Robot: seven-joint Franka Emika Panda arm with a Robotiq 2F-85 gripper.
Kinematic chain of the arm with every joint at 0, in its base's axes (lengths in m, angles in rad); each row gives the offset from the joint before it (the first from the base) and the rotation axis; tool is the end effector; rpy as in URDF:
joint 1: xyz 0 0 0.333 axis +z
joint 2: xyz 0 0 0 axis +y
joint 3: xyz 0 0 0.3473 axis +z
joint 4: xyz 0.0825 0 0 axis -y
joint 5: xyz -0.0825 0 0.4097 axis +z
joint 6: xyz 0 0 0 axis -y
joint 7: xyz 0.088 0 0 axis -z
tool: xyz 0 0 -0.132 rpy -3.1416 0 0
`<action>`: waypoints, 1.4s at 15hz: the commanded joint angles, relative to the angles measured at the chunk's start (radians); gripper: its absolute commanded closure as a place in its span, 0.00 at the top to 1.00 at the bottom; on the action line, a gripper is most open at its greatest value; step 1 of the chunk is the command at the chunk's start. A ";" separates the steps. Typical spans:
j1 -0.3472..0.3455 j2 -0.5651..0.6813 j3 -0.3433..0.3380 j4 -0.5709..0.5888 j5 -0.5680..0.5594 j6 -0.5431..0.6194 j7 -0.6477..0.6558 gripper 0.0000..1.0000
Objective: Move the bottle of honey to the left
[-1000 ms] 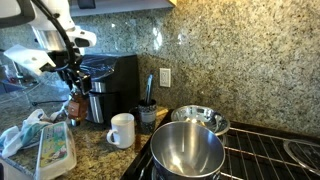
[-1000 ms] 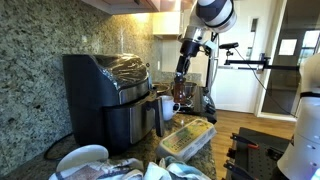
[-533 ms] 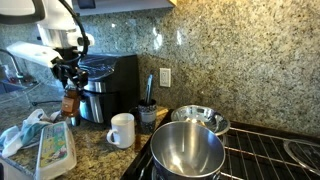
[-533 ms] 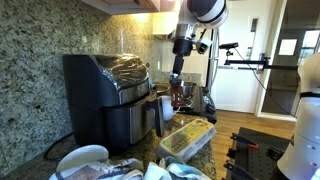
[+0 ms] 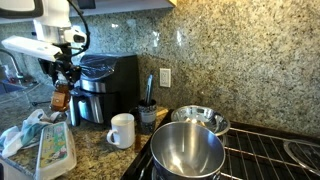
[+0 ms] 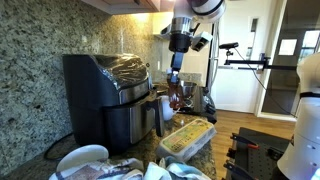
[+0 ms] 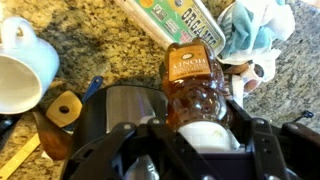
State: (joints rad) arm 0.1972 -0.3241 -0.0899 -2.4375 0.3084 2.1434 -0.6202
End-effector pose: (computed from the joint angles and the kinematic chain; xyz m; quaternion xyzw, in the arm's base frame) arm 0.4499 0.0674 0.4208 -0.9499 -0.2768 -0.0489 0.1365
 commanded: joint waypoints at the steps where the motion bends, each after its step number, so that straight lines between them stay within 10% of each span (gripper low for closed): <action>1: 0.020 -0.005 -0.001 0.014 0.109 -0.041 -0.111 0.36; 21: 0.043 0.147 0.160 0.038 0.285 -0.055 -0.382 0.36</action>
State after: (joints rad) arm 0.2453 -0.1730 0.0566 -2.4154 0.5428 2.0881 -0.9624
